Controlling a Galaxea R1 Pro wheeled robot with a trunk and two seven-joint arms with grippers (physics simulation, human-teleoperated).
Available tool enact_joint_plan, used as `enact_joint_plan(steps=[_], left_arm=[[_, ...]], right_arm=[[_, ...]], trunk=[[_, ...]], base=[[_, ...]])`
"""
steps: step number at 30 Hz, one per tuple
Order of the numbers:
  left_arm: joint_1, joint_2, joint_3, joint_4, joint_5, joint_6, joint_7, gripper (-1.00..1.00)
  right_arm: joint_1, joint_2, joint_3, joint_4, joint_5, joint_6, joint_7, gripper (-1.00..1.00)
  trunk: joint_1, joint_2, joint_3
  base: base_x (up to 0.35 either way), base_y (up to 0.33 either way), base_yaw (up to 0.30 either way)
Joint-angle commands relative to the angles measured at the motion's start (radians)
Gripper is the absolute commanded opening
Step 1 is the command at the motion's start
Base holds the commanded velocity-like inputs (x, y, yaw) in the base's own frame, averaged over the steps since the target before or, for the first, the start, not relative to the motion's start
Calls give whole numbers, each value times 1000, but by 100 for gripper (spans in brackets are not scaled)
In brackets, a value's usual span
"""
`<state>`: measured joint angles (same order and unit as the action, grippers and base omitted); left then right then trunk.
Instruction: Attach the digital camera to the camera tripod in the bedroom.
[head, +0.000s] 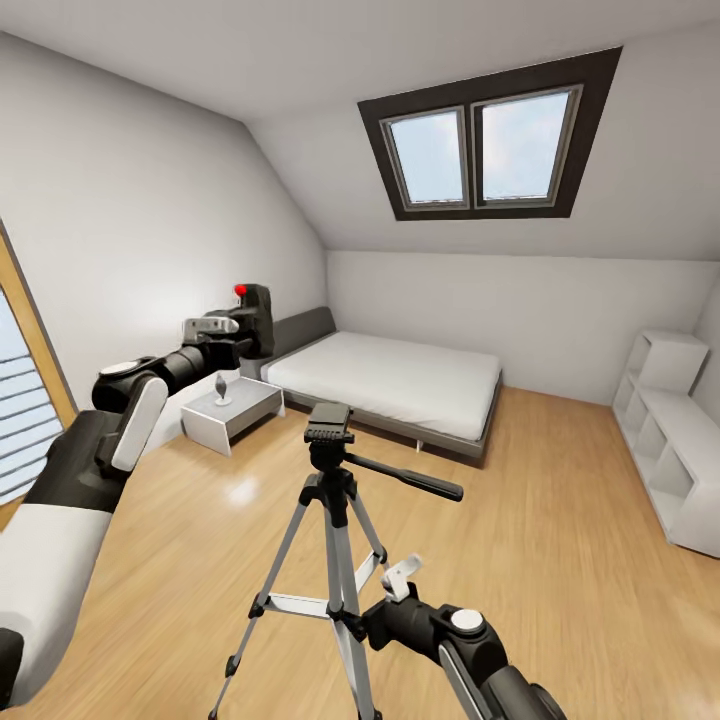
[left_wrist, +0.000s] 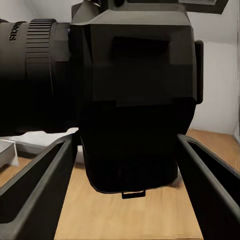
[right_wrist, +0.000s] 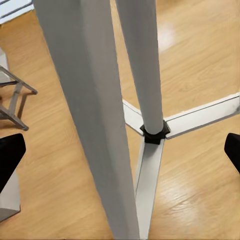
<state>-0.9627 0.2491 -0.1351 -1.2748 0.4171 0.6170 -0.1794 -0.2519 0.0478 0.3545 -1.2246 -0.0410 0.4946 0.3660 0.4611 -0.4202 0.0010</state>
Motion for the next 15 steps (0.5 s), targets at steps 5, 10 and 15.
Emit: enact_joint_plan(steps=[5, 10, 15], left_arm=[[-10, 9, -49, -29, -9, 9, -25, -100], [-14, 15, -81, -60, -22, 13, -48, -100], [-15, 26, -96, -80, -53, 14, -97, -100]], right_arm=[[0, 14, 1, 40, -3, -55, -4, 100], [0, 20, 3, 75, -1, -97, -6, 100], [0, 23, 5, 91, -1, -120, -7, 100]], trunk=[[0, -1, 0], [0, -1, 0], [0, -1, 0]], base=[[0, 0, 0], [0, 0, 0], [0, 0, 0]])
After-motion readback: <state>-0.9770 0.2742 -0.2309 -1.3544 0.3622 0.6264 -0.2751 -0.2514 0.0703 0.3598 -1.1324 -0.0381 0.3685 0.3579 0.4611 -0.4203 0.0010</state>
